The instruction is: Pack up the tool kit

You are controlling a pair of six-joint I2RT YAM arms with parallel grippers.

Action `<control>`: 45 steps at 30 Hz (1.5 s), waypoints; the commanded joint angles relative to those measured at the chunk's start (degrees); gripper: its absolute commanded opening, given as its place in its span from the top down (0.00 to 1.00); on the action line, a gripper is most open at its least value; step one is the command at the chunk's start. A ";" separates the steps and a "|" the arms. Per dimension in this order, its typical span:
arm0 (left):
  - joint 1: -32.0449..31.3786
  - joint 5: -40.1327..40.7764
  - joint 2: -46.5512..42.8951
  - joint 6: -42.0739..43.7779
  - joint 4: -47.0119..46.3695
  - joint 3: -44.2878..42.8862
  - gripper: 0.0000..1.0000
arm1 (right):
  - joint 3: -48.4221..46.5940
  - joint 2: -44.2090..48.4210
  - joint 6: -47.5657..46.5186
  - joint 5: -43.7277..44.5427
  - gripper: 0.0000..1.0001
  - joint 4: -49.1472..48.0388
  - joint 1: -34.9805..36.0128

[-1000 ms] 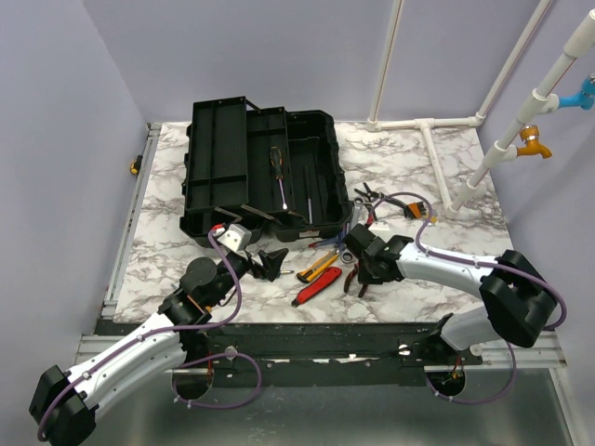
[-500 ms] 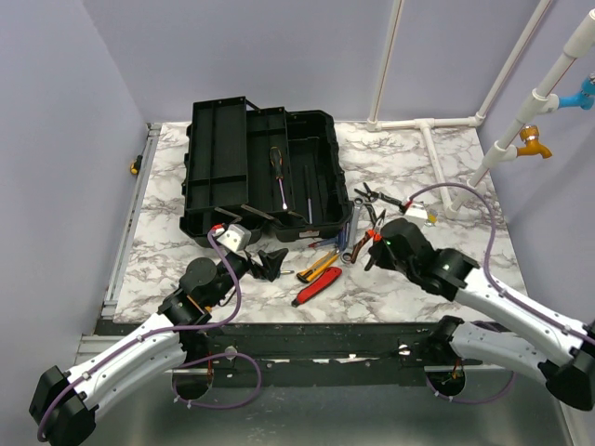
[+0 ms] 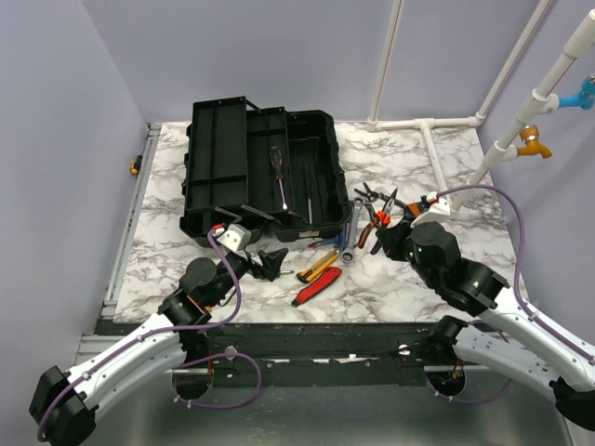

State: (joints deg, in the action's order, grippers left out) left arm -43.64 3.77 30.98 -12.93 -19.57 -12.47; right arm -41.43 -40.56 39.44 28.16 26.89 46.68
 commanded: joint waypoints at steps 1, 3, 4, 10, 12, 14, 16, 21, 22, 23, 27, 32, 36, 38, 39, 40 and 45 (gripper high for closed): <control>-0.13 -1.31 -0.32 0.01 -0.03 -1.38 0.05 | -4.11 -1.18 -4.55 4.07 0.99 -4.92 0.26; -0.13 -1.31 -0.18 0.01 -0.11 -1.42 0.05 | -5.07 -1.95 -6.13 4.54 0.99 -6.45 0.26; -0.13 -1.31 -0.03 0.03 -0.11 -1.42 0.05 | -5.54 -2.49 -6.95 4.66 0.99 -7.19 0.26; -0.13 -1.16 -0.11 0.18 0.04 -1.42 0.05 | -8.55 -7.18 -10.38 4.38 0.99 -11.36 0.26; -0.13 -1.14 -0.16 0.14 0.06 -1.42 0.05 | -9.89 -9.23 -11.16 3.86 0.99 -12.29 0.26; -0.13 -1.07 -0.28 0.27 0.12 -1.35 0.05 | -11.13 -11.31 -11.83 3.21 0.99 -12.88 0.26; -0.11 -1.13 -0.26 0.26 0.15 -1.41 0.05 | -12.19 -12.81 -12.51 2.44 0.99 -13.33 0.26; -0.07 -1.16 -0.60 0.27 0.32 -1.41 0.05 | -13.42 -14.98 -13.13 0.70 0.99 -14.48 0.26; -0.12 -1.14 -0.69 0.23 0.32 -1.40 0.05 | -13.55 -15.23 -13.20 0.30 0.99 -14.65 0.27; -0.13 -1.14 -0.75 0.24 0.41 -1.41 0.05 | -13.50 -15.32 -13.31 0.12 0.99 -14.83 0.26; -0.13 -1.13 -1.10 0.27 0.50 -1.33 0.05 | -13.44 -15.58 -13.31 0.04 0.99 -14.85 0.26; -0.12 -1.22 -1.28 0.27 0.50 -1.33 0.05 | -13.16 -15.09 -13.31 0.23 0.99 -14.85 0.24; -0.13 -1.22 -1.39 0.21 0.58 -1.29 0.05 | -12.89 -14.74 -13.12 0.75 0.99 -15.11 0.26; -0.13 -1.23 -1.37 0.27 0.59 -1.33 0.05 | -12.80 -14.73 -13.15 0.82 0.99 -15.20 0.28; -0.13 -1.22 -1.38 0.27 0.59 -1.33 0.05 | -12.72 -14.72 -13.12 0.84 0.99 -15.21 0.28; -0.13 -1.22 -1.42 0.26 0.59 -1.33 0.05 | -12.71 -14.68 -13.11 0.84 0.99 -15.21 0.26; -0.13 -1.22 -1.25 0.19 0.53 -1.32 0.05 | -12.67 -14.77 -13.09 0.91 0.99 -15.22 0.26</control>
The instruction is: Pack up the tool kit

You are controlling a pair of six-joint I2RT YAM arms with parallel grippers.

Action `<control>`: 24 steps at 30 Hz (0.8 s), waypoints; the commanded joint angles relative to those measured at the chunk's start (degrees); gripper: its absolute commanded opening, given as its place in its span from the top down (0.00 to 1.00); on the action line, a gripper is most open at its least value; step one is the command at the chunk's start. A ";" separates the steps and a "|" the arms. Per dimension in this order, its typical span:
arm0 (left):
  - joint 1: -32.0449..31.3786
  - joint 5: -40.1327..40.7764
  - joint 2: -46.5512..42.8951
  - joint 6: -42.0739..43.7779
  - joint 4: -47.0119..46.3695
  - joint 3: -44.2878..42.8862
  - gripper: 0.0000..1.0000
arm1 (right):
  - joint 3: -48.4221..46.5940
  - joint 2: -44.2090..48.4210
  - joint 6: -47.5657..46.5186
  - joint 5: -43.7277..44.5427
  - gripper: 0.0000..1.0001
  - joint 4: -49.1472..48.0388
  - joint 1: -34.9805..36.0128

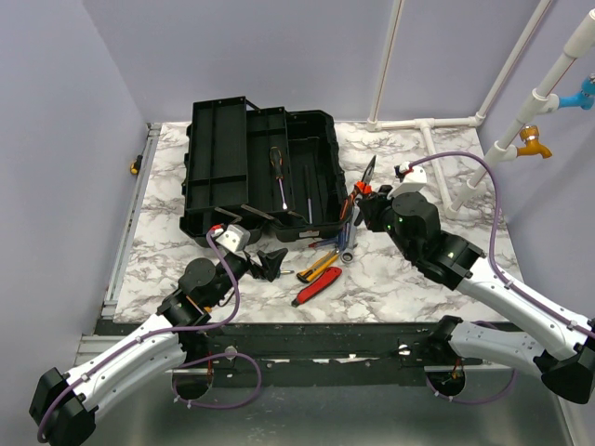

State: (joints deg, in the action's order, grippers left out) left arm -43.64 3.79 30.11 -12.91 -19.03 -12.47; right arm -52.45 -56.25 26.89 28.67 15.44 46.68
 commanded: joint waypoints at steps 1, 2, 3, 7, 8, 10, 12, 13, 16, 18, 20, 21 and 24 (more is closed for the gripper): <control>-0.13 -1.25 -0.36 0.19 -0.05 -1.32 0.05 | -1.68 0.98 -0.58 0.37 0.99 -3.75 0.27; -0.15 -1.24 -0.23 0.23 -0.05 -1.33 0.05 | -1.52 1.01 -0.63 0.44 0.99 -3.75 0.26; -0.11 -1.27 -0.25 0.15 -0.04 -1.33 0.05 | -1.52 1.01 -0.66 0.50 0.99 -3.75 0.26; -0.13 -1.24 -0.07 0.19 -0.05 -1.33 0.05 | -1.43 1.05 -0.76 0.68 0.99 -3.75 0.30; -0.11 -1.24 -0.06 0.19 -0.09 -1.33 0.05 | -1.49 1.06 -0.74 0.62 0.99 -3.75 0.26; -0.13 -1.20 0.01 0.24 -0.13 -1.33 0.05 | -1.37 1.04 -0.77 0.62 0.99 -3.74 0.26; -0.13 -1.24 -0.02 0.24 -0.13 -1.33 0.05 | -1.35 0.89 -0.87 0.63 0.99 -3.75 0.26; -0.13 -1.24 -0.04 0.22 -0.13 -1.33 0.05 | -1.39 0.81 -0.96 0.61 0.99 -3.88 0.26; -0.12 -1.24 -0.05 0.20 -0.13 -1.33 0.05 | -1.71 -0.48 -2.21 -1.75 0.99 -5.25 0.26; -0.13 -1.24 -0.02 0.24 -0.22 -1.37 0.05 | -2.97 -2.65 -3.45 -5.54 0.99 -5.96 0.30; -0.13 -1.20 -0.05 0.25 -0.18 -1.33 0.05 | -5.39 -5.76 -3.96 -7.88 0.99 -5.82 0.26; -0.13 -1.22 -0.07 0.23 -0.09 -1.33 0.05 | -6.50 -7.58 -4.12 -8.56 0.99 -5.66 0.26; -0.13 -0.92 -0.32 0.34 0.08 -1.33 0.05 | -10.22 -12.34 -4.29 -10.61 0.99 -5.89 0.30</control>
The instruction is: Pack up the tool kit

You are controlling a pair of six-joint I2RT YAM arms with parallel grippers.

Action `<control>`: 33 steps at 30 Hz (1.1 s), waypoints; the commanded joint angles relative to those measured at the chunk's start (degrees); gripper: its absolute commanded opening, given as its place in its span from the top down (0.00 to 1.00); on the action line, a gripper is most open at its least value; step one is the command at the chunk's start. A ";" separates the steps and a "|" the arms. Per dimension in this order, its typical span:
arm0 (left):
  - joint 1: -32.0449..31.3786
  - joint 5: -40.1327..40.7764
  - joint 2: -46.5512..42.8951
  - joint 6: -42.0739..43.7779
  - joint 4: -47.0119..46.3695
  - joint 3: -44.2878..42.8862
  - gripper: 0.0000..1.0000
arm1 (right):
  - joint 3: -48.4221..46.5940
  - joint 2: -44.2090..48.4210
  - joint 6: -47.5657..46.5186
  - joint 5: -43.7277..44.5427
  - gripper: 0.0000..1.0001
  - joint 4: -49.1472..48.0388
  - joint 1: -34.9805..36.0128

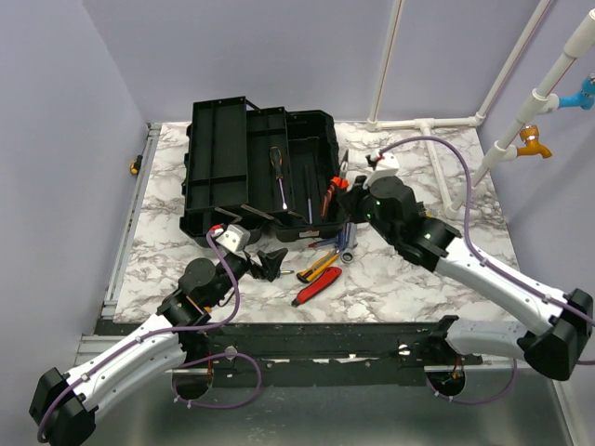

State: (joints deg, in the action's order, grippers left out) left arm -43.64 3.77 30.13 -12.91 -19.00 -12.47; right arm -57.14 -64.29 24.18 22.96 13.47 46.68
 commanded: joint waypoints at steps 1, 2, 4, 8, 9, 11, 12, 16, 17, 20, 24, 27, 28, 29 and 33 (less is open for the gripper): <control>-0.13 -0.83 -0.48 0.31 0.18 -1.30 0.05 | -6.87 -6.07 -1.79 -5.47 0.99 -4.14 0.28; -0.13 -0.71 -0.53 0.41 0.20 -1.33 0.05 | -7.99 -7.59 -1.92 -6.24 0.99 -4.24 0.26; -0.11 -0.45 -0.90 0.43 0.35 -1.24 0.05 | -10.73 -11.40 -2.15 -7.30 0.99 -3.97 0.26; -0.13 -0.23 -1.26 0.51 0.46 -1.15 0.05 | -16.90 -18.06 -2.34 -8.17 0.99 -2.07 0.26; -0.13 -0.23 -1.30 0.50 0.46 -1.09 0.05 | -18.46 -19.48 -2.45 -8.24 0.99 -1.47 0.26; -0.13 -0.21 -1.40 0.51 0.44 -1.08 0.05 | -21.22 -22.66 -2.78 -7.29 0.99 0.49 0.26; -0.13 -0.22 -1.39 0.51 0.53 -1.13 0.05 | -22.65 -23.90 -2.74 -6.15 0.99 1.70 0.26; -0.13 -0.35 -1.55 0.43 0.46 -1.07 0.05 | -26.68 -28.26 -3.19 -1.77 0.99 5.28 0.30; -0.13 -0.46 -1.48 0.35 0.38 -1.07 0.05 | -27.17 -29.09 -3.39 -1.76 0.99 5.51 0.26; -0.13 -0.77 -1.23 0.31 0.09 -1.07 0.05 | -28.84 -31.16 -3.66 -3.86 0.99 5.28 0.26; -0.15 -0.98 -1.29 0.25 0.20 -1.15 0.05 | -31.87 -34.22 -3.34 -7.75 0.99 4.09 0.26; -0.13 -0.92 -1.69 0.25 0.35 -1.11 0.05 | -34.86 -37.03 -3.00 -11.31 0.99 3.26 0.26; -0.13 -0.83 -1.75 0.25 0.36 -1.06 0.05 | -36.01 -38.19 -2.78 -12.57 0.99 3.10 0.26; -0.13 -0.79 -1.91 0.25 0.29 -0.98 0.05 | -37.12 -39.38 -2.66 -13.58 0.99 3.05 0.26; -0.12 -0.79 -1.92 0.24 0.37 -0.98 0.05 | -42.02 -44.13 -2.06 -16.74 0.99 3.54 0.26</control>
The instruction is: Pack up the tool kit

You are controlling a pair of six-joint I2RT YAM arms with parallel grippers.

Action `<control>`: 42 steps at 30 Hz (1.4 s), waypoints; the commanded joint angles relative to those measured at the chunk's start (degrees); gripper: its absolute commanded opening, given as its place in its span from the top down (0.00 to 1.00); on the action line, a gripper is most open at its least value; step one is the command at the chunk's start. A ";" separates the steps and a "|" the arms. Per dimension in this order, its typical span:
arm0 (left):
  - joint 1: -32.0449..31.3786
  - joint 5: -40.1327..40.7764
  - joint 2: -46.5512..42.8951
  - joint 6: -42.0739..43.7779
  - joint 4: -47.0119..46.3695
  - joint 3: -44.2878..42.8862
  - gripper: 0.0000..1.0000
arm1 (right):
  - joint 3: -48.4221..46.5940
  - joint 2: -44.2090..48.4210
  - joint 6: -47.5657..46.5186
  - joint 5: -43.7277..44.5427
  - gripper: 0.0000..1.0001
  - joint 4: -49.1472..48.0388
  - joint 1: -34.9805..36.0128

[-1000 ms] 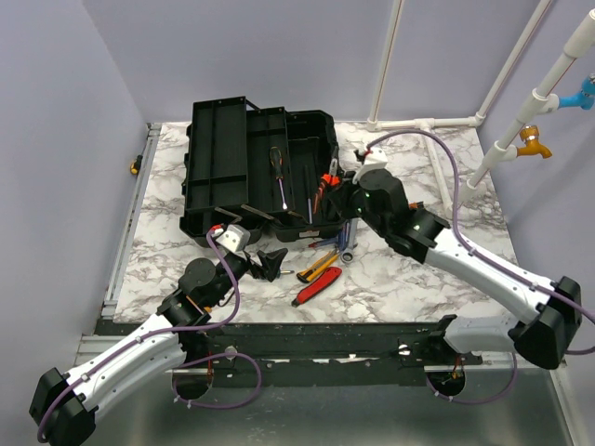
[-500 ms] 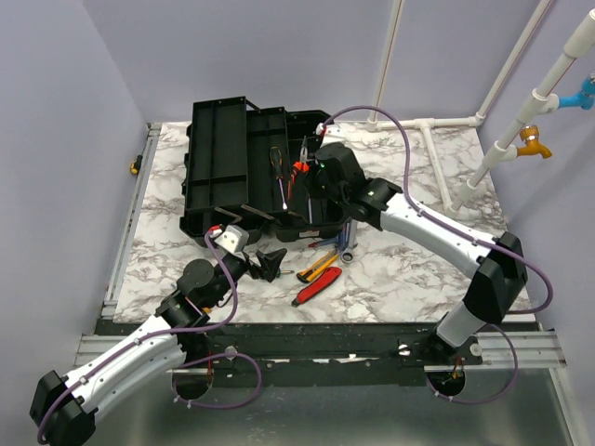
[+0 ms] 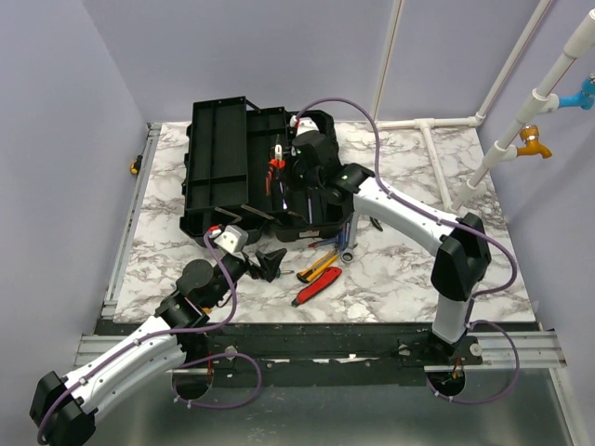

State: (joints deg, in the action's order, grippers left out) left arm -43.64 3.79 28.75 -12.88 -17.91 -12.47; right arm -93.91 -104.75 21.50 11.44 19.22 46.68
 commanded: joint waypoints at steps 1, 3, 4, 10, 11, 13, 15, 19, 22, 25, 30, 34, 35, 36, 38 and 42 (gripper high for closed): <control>-0.13 -0.84 -0.55 0.21 -0.72 -0.98 0.05 | -6.52 -4.74 0.76 -5.92 0.99 -1.87 0.26; -0.09 -0.83 -0.60 0.23 -0.72 -0.98 0.05 | -8.97 -6.95 1.04 -7.11 0.99 -1.11 0.28; -0.13 -0.81 -0.64 0.23 -0.64 -0.98 0.05 | -10.11 -8.03 1.18 -7.78 0.99 -0.81 0.26; -0.13 -0.63 -0.80 0.23 -0.63 -0.89 0.05 | -14.20 -12.75 1.79 -10.89 0.99 0.87 0.26; -0.13 -0.58 -0.74 0.23 -0.62 -0.88 0.05 | -14.55 -13.32 1.77 -11.04 0.99 1.14 0.26; -0.13 -0.53 -0.74 0.23 -0.63 -0.93 0.05 | -15.13 -14.14 1.79 -11.08 0.99 1.62 0.25; -0.13 -0.48 -0.65 0.24 -0.64 -0.89 0.05 | -15.80 -14.80 1.65 -11.02 0.97 2.41 0.26; -0.09 -0.57 -0.42 0.27 -0.72 -0.89 0.05 | -16.87 -15.30 1.22 -11.04 0.79 4.03 0.26; -0.13 -0.54 -0.22 0.32 -0.85 -0.98 0.05 | -17.16 -14.86 1.06 -11.08 0.72 4.55 0.26; -0.13 -0.54 -0.13 0.31 -0.81 -0.98 0.05 | -17.10 -13.86 0.97 -11.05 0.70 4.60 0.26; -0.13 -0.54 -0.10 0.38 -0.74 -1.01 0.05 | -16.67 -11.86 0.63 -11.02 0.70 4.68 0.26; -0.13 -0.50 -0.28 0.40 -0.63 -0.98 0.05 | -15.59 -9.81 0.29 -9.86 0.70 4.86 0.26; -0.13 -0.56 -0.28 0.40 -0.66 -0.98 0.05 | -15.16 -9.19 0.20 -9.17 0.70 4.84 0.30; -0.13 -0.54 -0.29 0.40 -0.63 -0.98 0.05 | -14.74 -8.47 0.08 -8.35 0.70 4.85 0.26; -0.13 -0.53 -0.30 0.40 -0.63 -0.94 0.05 | -13.60 -6.83 -0.14 -6.87 0.70 4.69 0.27; -0.13 -0.54 -0.20 0.40 -0.71 -0.98 0.05 | -9.38 -2.34 -0.70 -3.13 0.70 3.29 0.26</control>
State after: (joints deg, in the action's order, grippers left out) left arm -43.64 3.79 28.60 -12.88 -17.89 -12.47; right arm -106.63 -112.88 22.26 3.60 23.22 46.68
